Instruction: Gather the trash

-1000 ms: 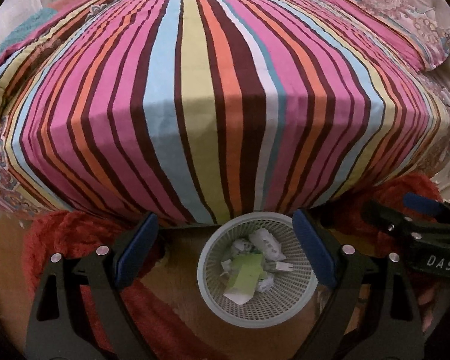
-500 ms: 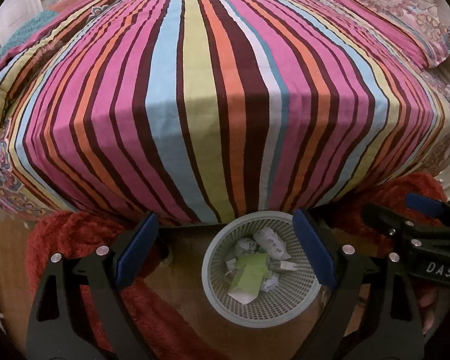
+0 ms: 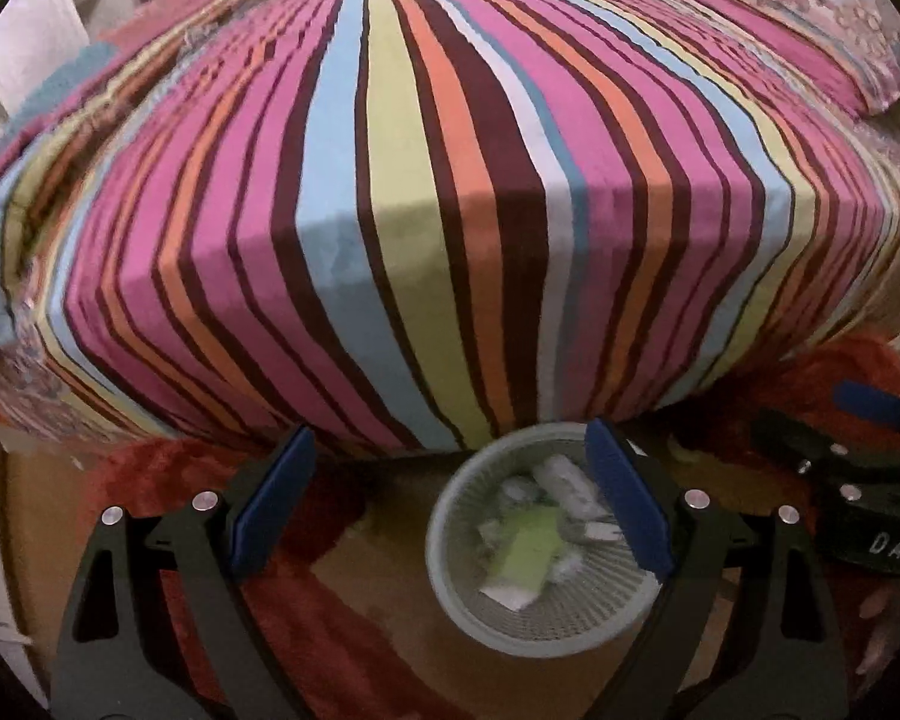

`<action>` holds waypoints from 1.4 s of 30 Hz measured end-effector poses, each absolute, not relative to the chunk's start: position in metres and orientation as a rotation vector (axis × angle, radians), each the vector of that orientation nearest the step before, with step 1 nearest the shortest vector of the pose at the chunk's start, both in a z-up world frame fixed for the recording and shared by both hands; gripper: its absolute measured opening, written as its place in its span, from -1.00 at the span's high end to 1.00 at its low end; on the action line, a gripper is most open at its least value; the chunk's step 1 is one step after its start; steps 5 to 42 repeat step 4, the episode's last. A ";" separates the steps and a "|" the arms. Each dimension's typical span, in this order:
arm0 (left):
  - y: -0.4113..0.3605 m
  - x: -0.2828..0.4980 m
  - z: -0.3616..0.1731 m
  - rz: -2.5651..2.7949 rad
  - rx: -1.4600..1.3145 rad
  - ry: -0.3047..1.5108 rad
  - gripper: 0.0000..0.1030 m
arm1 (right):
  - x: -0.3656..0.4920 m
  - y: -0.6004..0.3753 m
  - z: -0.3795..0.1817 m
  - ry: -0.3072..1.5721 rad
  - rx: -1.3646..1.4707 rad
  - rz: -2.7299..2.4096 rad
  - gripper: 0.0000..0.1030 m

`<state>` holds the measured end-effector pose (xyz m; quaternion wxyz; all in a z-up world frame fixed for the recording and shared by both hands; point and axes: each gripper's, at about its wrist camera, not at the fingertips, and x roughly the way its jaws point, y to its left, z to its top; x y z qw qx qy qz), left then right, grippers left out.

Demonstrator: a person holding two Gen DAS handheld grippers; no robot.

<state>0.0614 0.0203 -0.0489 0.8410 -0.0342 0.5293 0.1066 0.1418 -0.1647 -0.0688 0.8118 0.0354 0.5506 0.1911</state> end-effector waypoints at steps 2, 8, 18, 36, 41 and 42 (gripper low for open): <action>0.021 0.060 -0.050 0.219 -0.085 1.116 -0.72 | 0.142 -0.165 -0.071 1.180 0.079 0.409 -0.85; 0.020 0.059 -0.050 0.219 -0.084 1.113 -0.72 | 0.142 -0.165 -0.070 1.182 0.078 0.407 -0.85; 0.020 0.059 -0.050 0.219 -0.084 1.113 -0.72 | 0.142 -0.165 -0.070 1.182 0.078 0.407 -0.85; 0.020 0.059 -0.050 0.219 -0.084 1.113 -0.72 | 0.142 -0.165 -0.070 1.182 0.078 0.407 -0.85; 0.020 0.059 -0.050 0.219 -0.084 1.113 -0.72 | 0.142 -0.165 -0.070 1.182 0.078 0.407 -0.85; 0.020 0.059 -0.050 0.219 -0.084 1.113 -0.72 | 0.142 -0.165 -0.070 1.182 0.078 0.407 -0.85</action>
